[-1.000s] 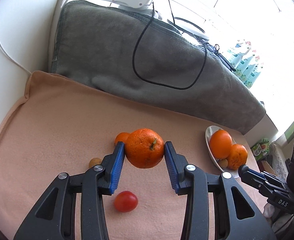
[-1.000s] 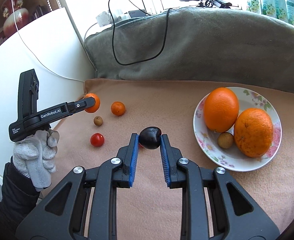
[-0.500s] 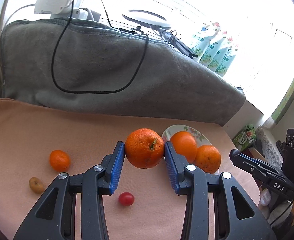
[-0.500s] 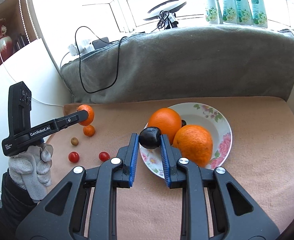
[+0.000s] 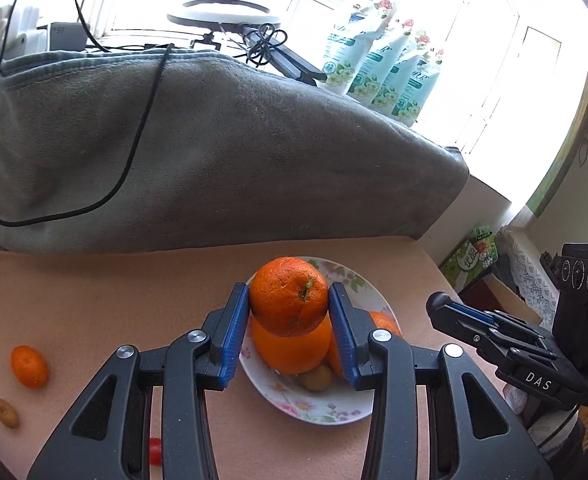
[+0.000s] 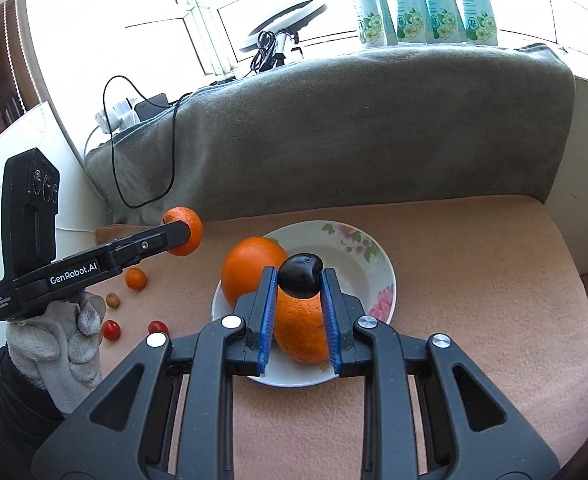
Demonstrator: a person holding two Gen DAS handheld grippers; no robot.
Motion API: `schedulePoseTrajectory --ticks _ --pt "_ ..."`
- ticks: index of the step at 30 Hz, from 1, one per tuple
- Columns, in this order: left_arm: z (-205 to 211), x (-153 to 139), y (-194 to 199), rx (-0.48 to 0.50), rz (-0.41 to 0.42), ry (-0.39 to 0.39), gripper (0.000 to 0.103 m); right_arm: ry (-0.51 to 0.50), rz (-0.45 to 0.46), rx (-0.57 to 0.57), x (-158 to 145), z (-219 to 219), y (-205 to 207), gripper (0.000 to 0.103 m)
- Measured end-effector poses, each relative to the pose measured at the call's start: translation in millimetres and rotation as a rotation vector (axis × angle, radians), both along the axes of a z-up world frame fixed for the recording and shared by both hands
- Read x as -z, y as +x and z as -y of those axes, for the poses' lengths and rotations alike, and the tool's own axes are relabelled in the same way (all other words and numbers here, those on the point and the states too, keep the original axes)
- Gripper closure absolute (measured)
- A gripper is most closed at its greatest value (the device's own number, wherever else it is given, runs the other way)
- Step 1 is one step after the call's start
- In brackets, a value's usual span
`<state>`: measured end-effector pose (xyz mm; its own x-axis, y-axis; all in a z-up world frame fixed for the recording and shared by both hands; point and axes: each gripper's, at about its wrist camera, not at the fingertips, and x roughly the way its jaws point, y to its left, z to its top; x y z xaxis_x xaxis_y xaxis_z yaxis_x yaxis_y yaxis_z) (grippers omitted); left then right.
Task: Organize fruits
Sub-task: 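Carry the tangerine with the left tool while the right tool carries the plum to the plate, then open the left tool over the plate while the right tool releases the plum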
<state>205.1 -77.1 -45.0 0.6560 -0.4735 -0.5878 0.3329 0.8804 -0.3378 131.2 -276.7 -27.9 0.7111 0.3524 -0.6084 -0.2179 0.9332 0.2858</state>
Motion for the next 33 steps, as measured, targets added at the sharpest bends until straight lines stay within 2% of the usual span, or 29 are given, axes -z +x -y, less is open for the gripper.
schedulePoseTrajectory --ticks 13,28,30,31,33 --pt "41 9 29 0.067 -0.040 0.028 0.064 0.022 -0.039 0.008 15 15 19 0.080" --pt "50 12 39 0.089 -0.053 0.025 0.063 0.022 -0.062 -0.002 22 18 31 0.080" --pt "50 11 41 0.088 -0.052 0.022 0.060 0.026 -0.066 0.001 23 18 34 0.080" --pt "50 11 41 0.088 -0.051 0.016 0.055 0.032 -0.068 0.001 23 18 36 0.080" --pt "50 8 41 0.091 -0.046 0.011 0.054 0.040 -0.074 -0.003 24 18 38 0.080"
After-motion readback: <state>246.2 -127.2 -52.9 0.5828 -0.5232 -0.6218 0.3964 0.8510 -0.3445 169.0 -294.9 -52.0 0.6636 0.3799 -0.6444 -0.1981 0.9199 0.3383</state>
